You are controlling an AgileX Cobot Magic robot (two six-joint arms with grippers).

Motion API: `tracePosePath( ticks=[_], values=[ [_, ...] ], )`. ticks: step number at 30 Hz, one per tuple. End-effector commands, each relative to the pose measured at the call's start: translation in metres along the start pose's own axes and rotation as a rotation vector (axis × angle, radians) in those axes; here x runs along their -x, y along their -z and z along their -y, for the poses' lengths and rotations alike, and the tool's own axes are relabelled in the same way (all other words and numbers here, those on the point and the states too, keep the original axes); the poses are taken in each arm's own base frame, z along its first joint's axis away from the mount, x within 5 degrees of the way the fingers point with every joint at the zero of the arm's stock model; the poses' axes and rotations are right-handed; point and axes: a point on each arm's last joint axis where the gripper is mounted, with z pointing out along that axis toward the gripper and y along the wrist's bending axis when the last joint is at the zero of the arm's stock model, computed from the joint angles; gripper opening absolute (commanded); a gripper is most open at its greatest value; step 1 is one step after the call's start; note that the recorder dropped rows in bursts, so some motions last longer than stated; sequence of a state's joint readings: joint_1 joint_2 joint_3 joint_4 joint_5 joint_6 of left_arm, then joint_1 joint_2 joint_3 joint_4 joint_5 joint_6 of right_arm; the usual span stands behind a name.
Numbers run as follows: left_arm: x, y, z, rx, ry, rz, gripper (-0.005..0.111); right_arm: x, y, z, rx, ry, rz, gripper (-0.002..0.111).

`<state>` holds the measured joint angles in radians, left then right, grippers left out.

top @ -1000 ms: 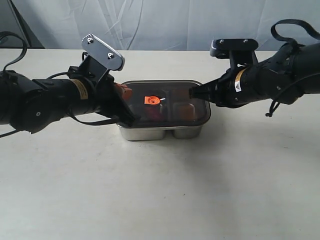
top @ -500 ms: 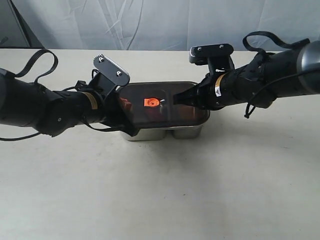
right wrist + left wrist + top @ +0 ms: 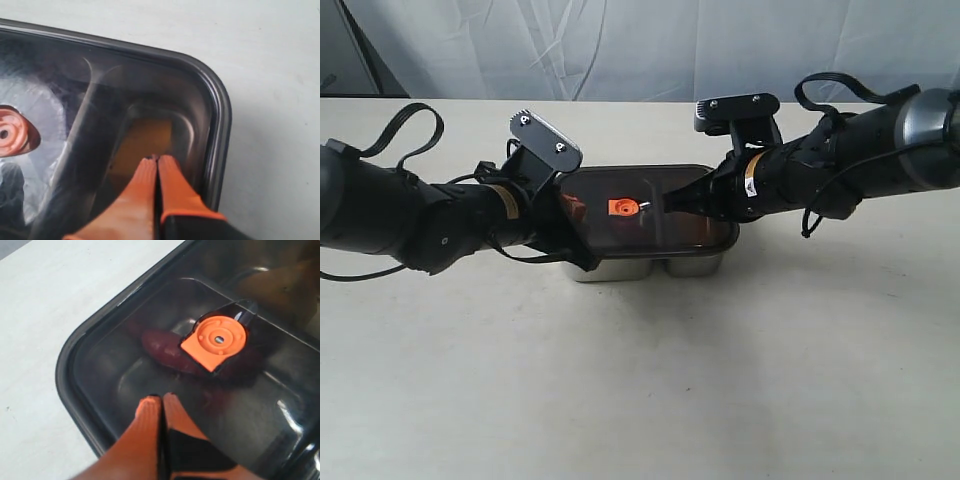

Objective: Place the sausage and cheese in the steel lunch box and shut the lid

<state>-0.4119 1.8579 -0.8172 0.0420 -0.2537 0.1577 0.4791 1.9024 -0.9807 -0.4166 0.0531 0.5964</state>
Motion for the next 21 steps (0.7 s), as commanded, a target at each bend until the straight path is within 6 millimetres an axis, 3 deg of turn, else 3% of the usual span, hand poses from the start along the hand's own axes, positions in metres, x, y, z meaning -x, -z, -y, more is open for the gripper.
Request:
tracePosePath(
  ticks=[1, 10, 16, 21],
  values=[
    [-0.012, 0.003, 0.002, -0.017, -0.007, -0.106, 0.000, -0.008, 0.003, 0.003, -0.030, -0.007, -0.051, -0.001],
    [0.042, 0.055, -0.009, 0.034, 0.005, 0.145, 0.000, 0.026, 0.059, -0.001, -0.007, -0.014, 0.115, -0.001],
    [0.061, 0.093, -0.012, 0.050, 0.022, 0.212, 0.000, 0.037, 0.095, 0.001, -0.031, -0.027, 0.158, -0.001],
    [0.070, 0.138, -0.014, 0.049, 0.050, 0.216, 0.000, 0.034, 0.125, 0.005, -0.064, -0.037, 0.162, -0.001]
  ],
)
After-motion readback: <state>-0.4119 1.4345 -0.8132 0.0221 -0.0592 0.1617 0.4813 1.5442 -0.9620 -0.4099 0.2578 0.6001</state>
